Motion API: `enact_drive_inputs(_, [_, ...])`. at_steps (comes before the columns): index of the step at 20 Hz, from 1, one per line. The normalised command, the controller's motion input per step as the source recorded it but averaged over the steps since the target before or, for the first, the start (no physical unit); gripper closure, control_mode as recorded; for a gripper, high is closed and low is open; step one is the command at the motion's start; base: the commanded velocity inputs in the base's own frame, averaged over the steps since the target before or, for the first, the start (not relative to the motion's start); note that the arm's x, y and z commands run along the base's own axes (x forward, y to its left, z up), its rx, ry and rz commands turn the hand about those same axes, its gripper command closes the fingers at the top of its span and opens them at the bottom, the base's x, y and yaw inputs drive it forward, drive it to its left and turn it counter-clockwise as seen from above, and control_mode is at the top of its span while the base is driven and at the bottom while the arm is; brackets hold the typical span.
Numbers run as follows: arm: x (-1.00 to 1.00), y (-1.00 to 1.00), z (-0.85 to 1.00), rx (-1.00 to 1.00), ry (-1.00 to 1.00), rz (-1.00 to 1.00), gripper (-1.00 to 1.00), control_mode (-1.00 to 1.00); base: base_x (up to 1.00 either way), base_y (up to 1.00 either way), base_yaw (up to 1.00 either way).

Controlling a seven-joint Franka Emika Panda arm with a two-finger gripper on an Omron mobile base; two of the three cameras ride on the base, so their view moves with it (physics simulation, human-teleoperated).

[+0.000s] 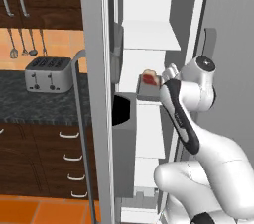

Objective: Take the meat container that has the steak and place it on the second highest rack of the freezer. Then take the vegetable container that has the lemon and bell pepper and place it on the highest rack of the freezer.

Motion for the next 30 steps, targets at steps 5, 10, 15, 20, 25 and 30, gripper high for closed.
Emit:
enact_drive_inputs(5, [-1.0,0.17,0.14,-0.05,0.0,0.44,-1.0,-1.0,0.0,0.0,0.0])
enact_drive_inputs(10, [-1.0,0.14,0.03,-0.24,0.03,0.47,-1.0,-1.0,0.0,0.0,0.0])
enact_drive_inputs(15, [-0.9,0.11,-0.06,-0.28,0.19,0.39,-1.0,-1.0,0.0,0.0,0.0])
enact_drive_inputs(20, [-0.91,0.04,-0.25,-0.37,0.14,0.28,-1.0,-1.0,0.0,0.0,0.0])
enact_drive_inputs(25, [-0.41,-0.07,-0.18,-0.05,0.01,-0.01,-1.0,-1.0,0.0,0.0,0.0])
enact_drive_inputs(30, [0.0,0.0,0.0,0.0,0.0,0.0,-1.0,-1.0,0.0,0.0,0.0])
